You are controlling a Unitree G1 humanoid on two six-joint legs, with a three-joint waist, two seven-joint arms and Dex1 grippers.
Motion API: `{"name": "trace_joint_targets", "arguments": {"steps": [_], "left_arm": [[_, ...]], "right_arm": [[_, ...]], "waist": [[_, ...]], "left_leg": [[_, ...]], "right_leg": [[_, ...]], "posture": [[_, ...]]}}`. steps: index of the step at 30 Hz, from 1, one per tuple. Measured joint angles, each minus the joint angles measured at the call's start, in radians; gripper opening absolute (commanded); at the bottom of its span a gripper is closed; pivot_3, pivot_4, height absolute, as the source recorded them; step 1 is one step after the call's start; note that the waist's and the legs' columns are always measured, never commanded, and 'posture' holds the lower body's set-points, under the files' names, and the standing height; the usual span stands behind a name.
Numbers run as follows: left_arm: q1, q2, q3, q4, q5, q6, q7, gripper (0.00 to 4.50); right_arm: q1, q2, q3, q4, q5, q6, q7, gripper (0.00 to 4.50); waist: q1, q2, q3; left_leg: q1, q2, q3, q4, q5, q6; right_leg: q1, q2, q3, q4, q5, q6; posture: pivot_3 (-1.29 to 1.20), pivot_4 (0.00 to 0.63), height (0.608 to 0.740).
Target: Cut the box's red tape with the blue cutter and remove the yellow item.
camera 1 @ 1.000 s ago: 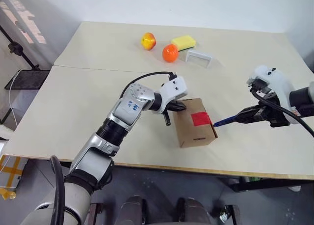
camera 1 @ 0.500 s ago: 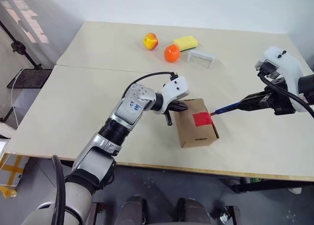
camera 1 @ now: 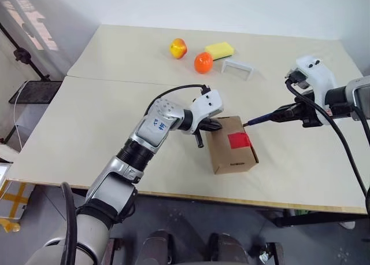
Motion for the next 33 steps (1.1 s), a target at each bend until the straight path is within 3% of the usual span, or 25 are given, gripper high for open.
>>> {"name": "trace_joint_targets", "arguments": {"steps": [21, 28, 33], "left_arm": [[0.003, 0.000, 0.001, -0.004, 0.000, 0.002, -0.001, 0.00], [0.041, 0.052, 0.001, -0.112, -0.002, 0.059, -0.027, 0.00], [0.048, 0.091, -0.003, -0.179, -0.005, 0.128, -0.056, 0.00]], "right_arm": [[-0.004, -0.053, -0.014, -0.067, 0.066, 0.000, 0.019, 0.17], [-0.049, -0.059, -0.014, -0.068, 0.183, 0.000, -0.025, 0.17], [-0.018, -0.126, -0.044, -0.073, 0.313, 0.000, -0.107, 0.17]], "waist": [[0.000, 0.000, 0.000], [-0.012, 0.000, 0.000], [-0.024, 0.000, 0.000]], "left_leg": [[0.000, 0.000, 0.000, 0.000, 0.000, 0.000], [0.000, 0.000, 0.000, -0.004, 0.000, 0.000], [0.000, 0.001, 0.000, -0.005, 0.000, 0.000]], "right_leg": [[0.000, 0.000, 0.000, -0.001, 0.000, 0.000], [-0.001, 0.000, 0.000, -0.003, 0.000, 0.000], [-0.001, 0.001, 0.000, -0.005, 0.000, 0.000]], "posture": [[0.00, 0.150, 0.740], [0.00, 0.150, 0.740], [0.00, 0.150, 0.740]]}}
